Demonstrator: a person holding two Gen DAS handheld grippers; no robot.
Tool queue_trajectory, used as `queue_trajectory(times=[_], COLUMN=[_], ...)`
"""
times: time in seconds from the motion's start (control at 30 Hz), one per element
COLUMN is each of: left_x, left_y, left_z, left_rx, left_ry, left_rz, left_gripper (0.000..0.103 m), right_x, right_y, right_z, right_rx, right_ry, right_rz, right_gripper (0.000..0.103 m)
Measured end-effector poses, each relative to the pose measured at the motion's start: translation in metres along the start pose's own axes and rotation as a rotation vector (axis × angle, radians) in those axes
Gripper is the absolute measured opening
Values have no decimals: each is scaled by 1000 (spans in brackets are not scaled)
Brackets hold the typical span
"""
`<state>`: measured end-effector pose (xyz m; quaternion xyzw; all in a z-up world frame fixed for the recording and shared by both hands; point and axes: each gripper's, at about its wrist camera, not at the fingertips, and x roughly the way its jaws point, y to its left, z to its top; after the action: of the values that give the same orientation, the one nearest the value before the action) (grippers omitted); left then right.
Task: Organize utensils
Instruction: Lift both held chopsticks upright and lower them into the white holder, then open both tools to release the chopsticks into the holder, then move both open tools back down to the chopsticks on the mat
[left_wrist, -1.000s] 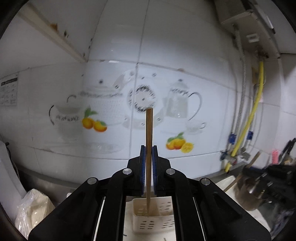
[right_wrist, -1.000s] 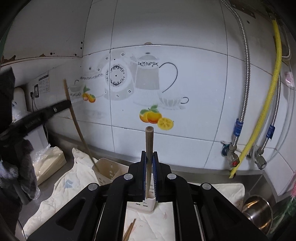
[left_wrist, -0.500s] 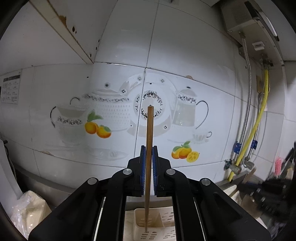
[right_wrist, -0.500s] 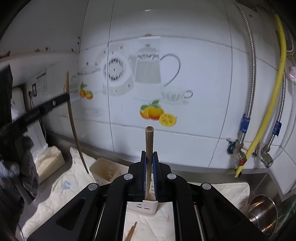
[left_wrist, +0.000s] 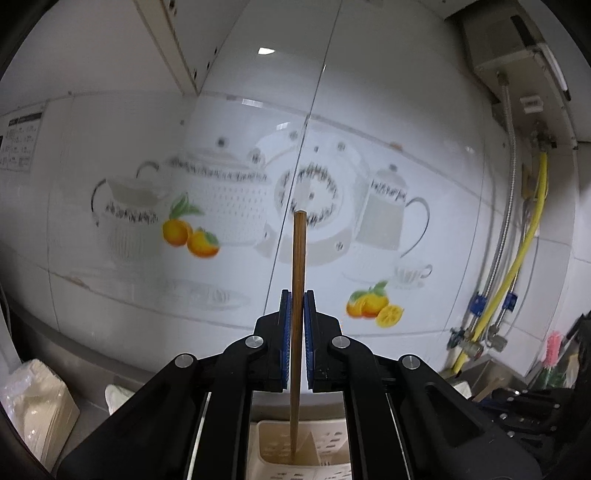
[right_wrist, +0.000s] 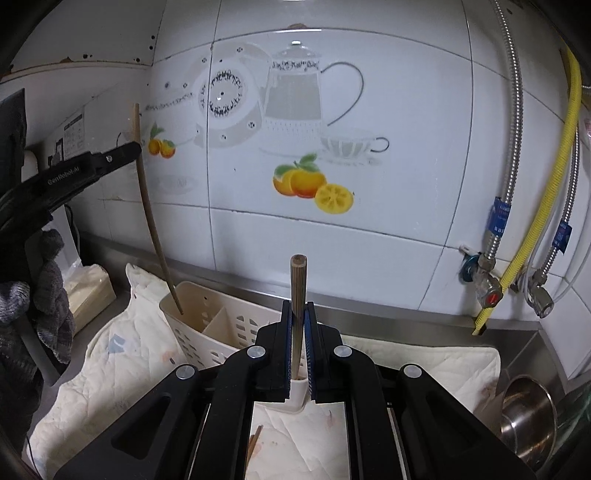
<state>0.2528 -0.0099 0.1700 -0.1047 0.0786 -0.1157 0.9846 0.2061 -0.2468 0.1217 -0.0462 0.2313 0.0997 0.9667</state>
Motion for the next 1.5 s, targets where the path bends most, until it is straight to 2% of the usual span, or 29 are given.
queue_trajectory(times=[0.17,0.37,0.4,0.43,0.47,0.5,0.7,0.97,1.27,1.5], left_x=[8,6,4,-1,-5,-10,-52,-106,-152,-171], left_y=[4,5,5,4,4,4,3,9,22,26], left_z=[-16,-24,-24,-24,-23,-23,-32,-65,-115,-155], left_rx=[9,20,22,26,26,24,51,61,-1,-29], left_ry=[74,130,136,142,146,148,206,299,373,430], left_rz=[-10,-9,-7,2,9,13,32,60,64,76], left_gripper=[6,10,14,24,29,37,38,39,39,39], right_x=[1,-16,-20,-27,-32,-36,-62,-78,-77,-65], right_y=[-5,-9,-8,-8,-8,-8,6,41,59,67], right_z=[-5,-6,-6,-6,-6,-6,-26,-81,-147,-194], right_rx=[17,24,22,23,26,28,29,25,56,90], right_ry=[13,-9,-15,-24,-30,-33,-17,82,199,289], right_rz=[-5,-22,-26,-30,-30,-27,7,63,78,95], right_gripper=[7,14,17,18,18,18,19,19,19,19])
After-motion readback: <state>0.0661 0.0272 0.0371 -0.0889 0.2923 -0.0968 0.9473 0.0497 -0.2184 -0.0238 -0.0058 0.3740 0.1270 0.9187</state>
